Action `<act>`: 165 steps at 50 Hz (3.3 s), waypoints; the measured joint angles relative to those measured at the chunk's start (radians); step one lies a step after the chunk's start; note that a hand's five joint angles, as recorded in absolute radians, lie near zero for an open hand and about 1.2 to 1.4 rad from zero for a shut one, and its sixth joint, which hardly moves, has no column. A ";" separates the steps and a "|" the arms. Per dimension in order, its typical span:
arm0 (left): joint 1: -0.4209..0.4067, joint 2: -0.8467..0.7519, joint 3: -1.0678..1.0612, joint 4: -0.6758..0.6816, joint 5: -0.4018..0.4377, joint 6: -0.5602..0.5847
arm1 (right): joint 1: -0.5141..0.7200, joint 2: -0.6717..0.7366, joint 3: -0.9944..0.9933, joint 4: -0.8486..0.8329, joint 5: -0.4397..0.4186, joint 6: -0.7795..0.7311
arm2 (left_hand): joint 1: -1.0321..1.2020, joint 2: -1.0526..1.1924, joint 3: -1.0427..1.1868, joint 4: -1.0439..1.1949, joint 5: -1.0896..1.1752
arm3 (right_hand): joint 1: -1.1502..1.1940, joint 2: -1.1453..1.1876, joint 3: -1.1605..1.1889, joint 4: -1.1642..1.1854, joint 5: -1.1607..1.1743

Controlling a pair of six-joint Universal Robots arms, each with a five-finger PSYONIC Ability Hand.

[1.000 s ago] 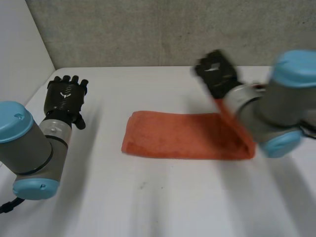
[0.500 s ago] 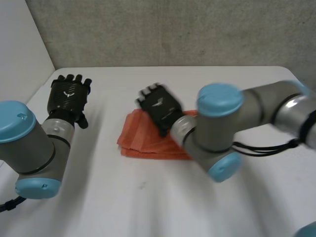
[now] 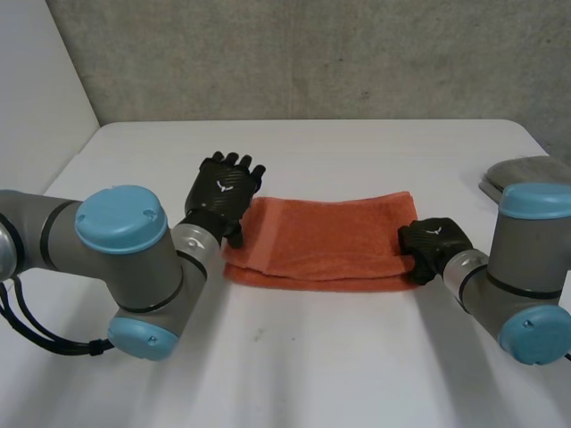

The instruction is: Fold the laundry.

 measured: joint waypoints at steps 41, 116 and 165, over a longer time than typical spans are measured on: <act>0.031 0.060 0.082 -0.096 0.005 -0.157 | 0.330 0.167 -0.545 0.177 -0.033 0.099 | 0.000 0.000 0.000 0.000 0.000 | -0.680 -0.903 -0.911 -0.895 -0.837; 0.018 0.057 0.548 -0.628 0.379 -0.414 | 0.357 0.221 -0.352 -0.097 0.068 0.020 | 0.001 0.000 0.000 0.000 0.000 | -0.195 -0.215 -0.234 -0.222 -0.267; 0.019 0.040 0.428 -0.584 0.319 -0.409 | -0.384 0.162 -0.638 -0.100 -0.363 -0.135 | 0.000 0.000 0.000 0.000 0.000 | 0.021 0.050 -0.005 0.059 0.008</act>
